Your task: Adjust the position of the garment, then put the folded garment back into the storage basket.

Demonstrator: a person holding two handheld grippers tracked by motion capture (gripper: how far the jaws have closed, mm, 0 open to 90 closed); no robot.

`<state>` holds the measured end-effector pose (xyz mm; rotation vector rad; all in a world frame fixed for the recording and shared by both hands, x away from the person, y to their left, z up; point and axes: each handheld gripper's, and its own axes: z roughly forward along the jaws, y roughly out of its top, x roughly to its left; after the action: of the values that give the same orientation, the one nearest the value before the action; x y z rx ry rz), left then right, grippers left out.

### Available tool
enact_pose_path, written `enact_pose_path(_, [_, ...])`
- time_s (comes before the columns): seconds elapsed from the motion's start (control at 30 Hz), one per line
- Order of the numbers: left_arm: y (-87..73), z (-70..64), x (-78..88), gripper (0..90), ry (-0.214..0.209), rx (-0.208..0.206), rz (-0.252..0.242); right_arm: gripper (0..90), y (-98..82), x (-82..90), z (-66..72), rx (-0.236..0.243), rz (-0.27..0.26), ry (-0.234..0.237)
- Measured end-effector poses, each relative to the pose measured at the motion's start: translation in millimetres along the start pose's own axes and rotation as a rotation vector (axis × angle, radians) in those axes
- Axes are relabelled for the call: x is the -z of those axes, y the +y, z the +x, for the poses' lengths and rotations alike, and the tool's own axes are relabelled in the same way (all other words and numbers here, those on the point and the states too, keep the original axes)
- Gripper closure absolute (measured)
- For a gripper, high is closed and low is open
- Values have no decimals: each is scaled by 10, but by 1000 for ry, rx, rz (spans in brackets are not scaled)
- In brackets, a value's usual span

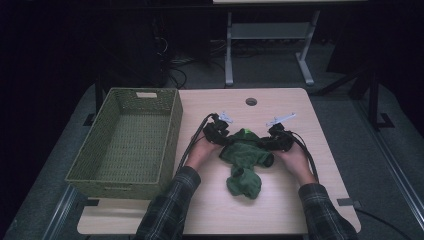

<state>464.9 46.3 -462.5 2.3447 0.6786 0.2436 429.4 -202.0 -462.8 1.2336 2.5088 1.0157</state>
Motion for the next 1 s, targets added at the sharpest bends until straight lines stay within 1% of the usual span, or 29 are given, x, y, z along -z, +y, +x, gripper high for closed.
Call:
enact_pose_path(0.03, [-5,-1,-11,618,-7,-3,3,756,-1,-3,-2,-3,1,1])
enact_pose_path(0.07, [-10,-1,-21,618,-6,-5,6,756,-1,-3,-2,-3,1,1])
enact_pose_path(0.1, [-14,6,-23,693,-15,5,-2,802,-3,-1,-1,-8,5,2])
enact_pose_path(0.13, [-15,8,-21,730,-14,5,-2,829,-3,-2,-1,-10,7,-1])
enact_pose_path(0.17, [-15,9,-21,730,-16,4,-3,829,-3,-2,-1,-10,7,-1])
enact_pose_path(0.2, [-13,5,-19,765,-19,-2,-2,853,-3,-1,-3,-10,11,-5])
enact_pose_path(0.23, [-10,-4,-13,834,-16,-9,2,863,-2,-4,-6,-14,11,-4])
enact_pose_path(0.27, [-1,-12,-3,860,-12,-8,7,870,0,-3,-5,-17,10,-3])
enact_pose_path(0.3, [20,-24,41,871,-22,-7,-6,875,13,16,13,-11,3,-9])
enact_pose_path(0.33, [20,-24,41,871,-22,-7,-6,875,13,16,13,-11,3,-9])
enact_pose_path(0.37, [32,-24,71,871,-23,-1,-19,876,40,61,30,-3,-13,-11])
enact_pose_path(0.47, [70,-26,178,871,-29,28,-70,876,84,112,43,1,-25,-16])
enact_pose_path(0.5, [85,-32,216,870,-28,26,-79,876,138,173,60,4,-45,-22])
enact_pose_path(0.53, [101,-40,251,870,-27,26,-88,876,138,173,60,4,-45,-22])
enact_pose_path(0.57, [116,-44,288,869,-26,23,-91,876,185,234,66,-2,-68,-10])
enact_pose_path(0.6, [132,-50,322,869,-22,25,-99,876,185,234,66,-2,-68,-10])
enact_pose_path(0.63, [151,-51,357,868,-24,24,-105,876,212,258,67,-3,-65,-15])
enact_pose_path(0.7, [188,-55,427,867,-13,21,-118,876,256,308,70,1,-73,-21])
enact_pose_path(0.73, [201,-60,452,866,-16,31,-129,876,285,364,69,2,-108,-22])
enact_pose_path(0.77, [234,-63,517,866,-21,28,-144,876,308,385,57,-6,-101,-16])
enact_pose_path(0.8, [252,-79,551,865,-21,26,-148,876,316,397,59,-5,-99,-23])
enact_pose_path(0.83, [252,-79,551,864,-21,26,-148,876,324,423,62,6,-110,-25])
enact_pose_path(0.87, [268,-113,609,863,-22,18,-144,876,329,440,68,0,-113,-21])
enact_pose_path(0.9, [268,-113,609,862,-22,18,-144,876,327,467,80,3,-122,-19])
enact_pose_path(1.0, [256,-181,707,861,-17,9,-156,875,311,516,104,4,-138,-10])
